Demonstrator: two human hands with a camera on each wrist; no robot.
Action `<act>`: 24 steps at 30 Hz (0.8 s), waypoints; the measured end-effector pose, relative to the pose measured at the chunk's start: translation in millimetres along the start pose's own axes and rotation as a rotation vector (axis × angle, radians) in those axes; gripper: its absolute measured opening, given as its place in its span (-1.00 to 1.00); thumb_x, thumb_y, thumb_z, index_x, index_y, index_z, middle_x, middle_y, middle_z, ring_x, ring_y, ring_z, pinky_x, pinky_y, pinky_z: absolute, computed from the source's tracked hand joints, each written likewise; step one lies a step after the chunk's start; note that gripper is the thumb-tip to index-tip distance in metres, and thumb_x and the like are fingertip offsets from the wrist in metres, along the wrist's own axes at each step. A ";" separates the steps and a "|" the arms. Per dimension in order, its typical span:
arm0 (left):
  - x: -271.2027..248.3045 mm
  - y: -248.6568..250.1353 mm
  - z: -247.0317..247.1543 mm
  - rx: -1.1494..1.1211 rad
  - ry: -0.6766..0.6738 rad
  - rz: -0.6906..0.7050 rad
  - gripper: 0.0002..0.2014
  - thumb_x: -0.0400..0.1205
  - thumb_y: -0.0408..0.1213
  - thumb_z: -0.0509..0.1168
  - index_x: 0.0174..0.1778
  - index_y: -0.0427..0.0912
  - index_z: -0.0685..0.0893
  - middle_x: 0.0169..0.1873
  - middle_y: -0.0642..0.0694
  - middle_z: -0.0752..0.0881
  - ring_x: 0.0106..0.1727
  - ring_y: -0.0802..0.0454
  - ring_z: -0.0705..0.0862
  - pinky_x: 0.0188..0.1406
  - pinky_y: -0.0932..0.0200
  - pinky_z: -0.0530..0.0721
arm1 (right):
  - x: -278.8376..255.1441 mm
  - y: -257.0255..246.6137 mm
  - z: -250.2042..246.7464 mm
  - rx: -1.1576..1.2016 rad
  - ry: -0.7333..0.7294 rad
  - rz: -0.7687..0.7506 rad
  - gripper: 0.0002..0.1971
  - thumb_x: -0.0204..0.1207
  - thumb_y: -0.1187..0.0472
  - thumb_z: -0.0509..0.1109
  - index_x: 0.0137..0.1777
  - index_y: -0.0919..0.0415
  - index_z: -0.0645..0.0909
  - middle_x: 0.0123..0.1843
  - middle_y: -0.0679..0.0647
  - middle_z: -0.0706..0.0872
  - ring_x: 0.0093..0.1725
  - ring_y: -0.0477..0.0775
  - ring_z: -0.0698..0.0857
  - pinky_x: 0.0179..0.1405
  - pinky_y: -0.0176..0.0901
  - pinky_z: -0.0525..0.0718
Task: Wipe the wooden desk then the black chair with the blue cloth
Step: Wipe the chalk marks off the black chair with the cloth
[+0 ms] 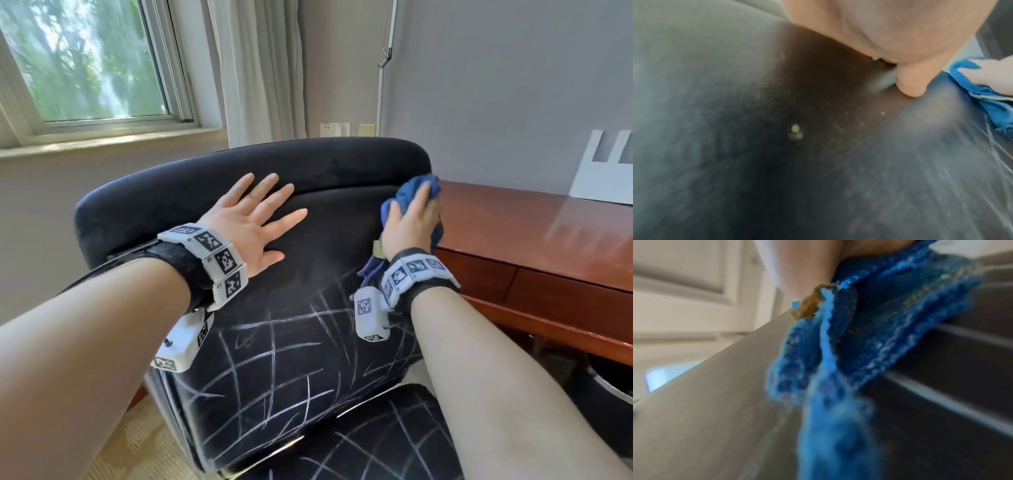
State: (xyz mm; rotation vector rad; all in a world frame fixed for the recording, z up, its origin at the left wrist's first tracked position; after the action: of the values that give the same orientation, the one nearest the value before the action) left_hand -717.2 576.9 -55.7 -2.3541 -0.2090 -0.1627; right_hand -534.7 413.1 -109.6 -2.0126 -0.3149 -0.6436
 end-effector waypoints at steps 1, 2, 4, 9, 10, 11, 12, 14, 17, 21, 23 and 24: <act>-0.2 0.2 -0.6 0.000 -0.002 0.001 -0.33 0.70 0.19 -0.16 0.57 0.14 -0.44 0.61 -0.09 -0.41 0.60 -0.14 -0.45 0.47 -0.11 -0.51 | -3.2 12.0 -2.9 0.031 0.034 0.084 -0.38 0.66 0.13 0.17 0.65 0.26 0.03 0.62 0.37 0.11 0.59 0.31 0.16 0.54 0.01 0.10; -0.2 0.4 -0.8 -0.002 -0.002 0.001 -0.33 0.70 0.19 -0.16 0.57 0.14 -0.44 0.61 -0.09 -0.41 0.60 -0.14 -0.45 0.48 -0.12 -0.50 | -9.9 23.3 -4.2 0.049 0.049 0.144 -0.38 0.65 0.14 0.18 0.64 0.26 0.05 0.61 0.37 0.14 0.58 0.32 0.20 0.54 0.02 0.14; -0.1 0.1 -0.1 -0.010 0.000 -0.002 -0.33 0.70 0.19 -0.16 0.58 0.15 -0.43 0.61 -0.09 -0.41 0.60 -0.14 -0.45 0.49 -0.12 -0.50 | -30.6 36.4 -4.7 0.006 0.029 0.158 -0.39 0.65 0.15 0.18 0.64 0.27 0.06 0.61 0.35 0.15 0.56 0.34 0.22 0.54 0.05 0.16; -1.8 -0.3 -1.7 -0.053 -0.029 -0.016 -0.30 0.69 0.21 -0.10 0.58 0.18 -0.41 0.62 -0.07 -0.38 0.60 -0.12 -0.46 0.50 -0.13 -0.49 | -49.5 4.9 8.2 -0.094 -0.120 -0.050 -0.40 0.69 0.13 0.12 0.66 0.21 -0.02 0.65 0.35 -0.07 0.62 0.33 0.01 0.58 0.08 0.07; -0.9 2.6 -4.5 -0.073 -0.050 -0.019 -0.27 0.68 0.21 -0.05 0.59 0.18 -0.38 0.62 -0.08 -0.38 0.59 -0.13 -0.46 0.51 -0.15 -0.47 | -43.4 -6.1 9.0 -0.087 -0.120 -0.087 -0.40 0.70 0.12 0.11 0.66 0.20 -0.03 0.66 0.33 -0.08 0.62 0.33 0.01 0.58 0.09 0.10; 0.6 6.7 -8.3 -0.104 -0.074 -0.023 -0.24 0.66 0.22 0.02 0.60 0.19 -0.35 0.62 -0.09 -0.37 0.59 -0.15 -0.46 0.52 -0.17 -0.46 | -35.1 -15.4 8.4 -0.079 -0.117 -0.114 -0.41 0.70 0.12 0.10 0.66 0.20 -0.03 0.66 0.32 -0.08 0.63 0.32 0.00 0.58 0.09 0.10; 2.7 11.2 -12.0 -0.137 -0.098 -0.029 -0.21 0.64 0.22 0.08 0.60 0.21 -0.33 0.62 -0.11 -0.36 0.59 -0.17 -0.47 0.51 -0.20 -0.47 | -25.4 -22.2 6.6 -0.066 -0.120 -0.120 -0.41 0.70 0.12 0.09 0.66 0.21 -0.04 0.66 0.31 -0.07 0.64 0.30 -0.01 0.59 0.08 0.08; 7.3 18.2 -17.4 -0.185 -0.130 -0.039 -0.20 0.62 0.22 0.13 0.60 0.28 -0.29 0.61 -0.15 -0.37 0.57 -0.21 -0.50 0.46 -0.22 -0.50 | -6.1 -23.2 1.2 -0.019 -0.108 -0.068 -0.40 0.71 0.12 0.09 0.66 0.21 -0.07 0.67 0.30 -0.05 0.65 0.27 -0.04 0.61 0.03 0.01; 9.4 21.9 -14.0 -0.162 -0.122 -0.032 -0.17 0.61 0.25 0.13 0.59 0.26 -0.34 0.58 -0.19 -0.45 0.55 -0.24 -0.53 0.42 -0.23 -0.53 | 0.1 -0.2 -2.7 0.054 -0.030 0.047 -0.39 0.69 0.13 0.12 0.66 0.21 -0.04 0.65 0.31 0.03 0.63 0.26 0.06 0.59 -0.03 0.06; 8.5 24.7 -3.7 -0.090 -0.083 -0.045 -0.12 0.60 0.28 0.10 0.57 0.21 -0.43 0.55 -0.21 -0.50 0.55 -0.24 -0.53 0.47 -0.30 -0.49 | -29.7 37.2 -5.4 0.032 0.010 0.148 -0.39 0.67 0.16 0.16 0.65 0.24 0.02 0.63 0.34 0.10 0.59 0.30 0.17 0.55 -0.01 0.14; 9.0 25.6 -1.5 -0.087 -0.076 -0.051 -0.11 0.59 0.28 0.10 0.56 0.21 -0.45 0.55 -0.21 -0.50 0.55 -0.25 -0.53 0.48 -0.31 -0.48 | -49.5 37.6 -3.4 -0.091 -0.043 0.091 -0.38 0.68 0.16 0.14 0.65 0.27 -0.02 0.64 0.36 0.02 0.61 0.33 0.09 0.57 0.02 0.09; 9.4 25.8 -0.7 -0.086 -0.076 -0.055 -0.11 0.59 0.28 0.10 0.56 0.20 -0.45 0.55 -0.21 -0.50 0.54 -0.25 -0.53 0.49 -0.32 -0.48 | -58.3 32.0 0.8 -0.133 -0.095 0.040 -0.38 0.69 0.15 0.12 0.65 0.26 -0.06 0.65 0.36 -0.05 0.63 0.34 0.02 0.58 0.05 0.05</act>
State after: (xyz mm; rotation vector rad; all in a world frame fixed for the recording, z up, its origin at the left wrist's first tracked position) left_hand -703.0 559.2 -71.2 -2.4433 -0.3089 -0.1111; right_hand -567.7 400.1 -166.0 -2.1757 -0.2945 -0.5577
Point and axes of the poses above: each hand's wrist, its own x-axis towards the middle knuckle, its own z-axis out of the palm, y = z × x, the point moved 3 cm from there along x, towards the middle knuckle
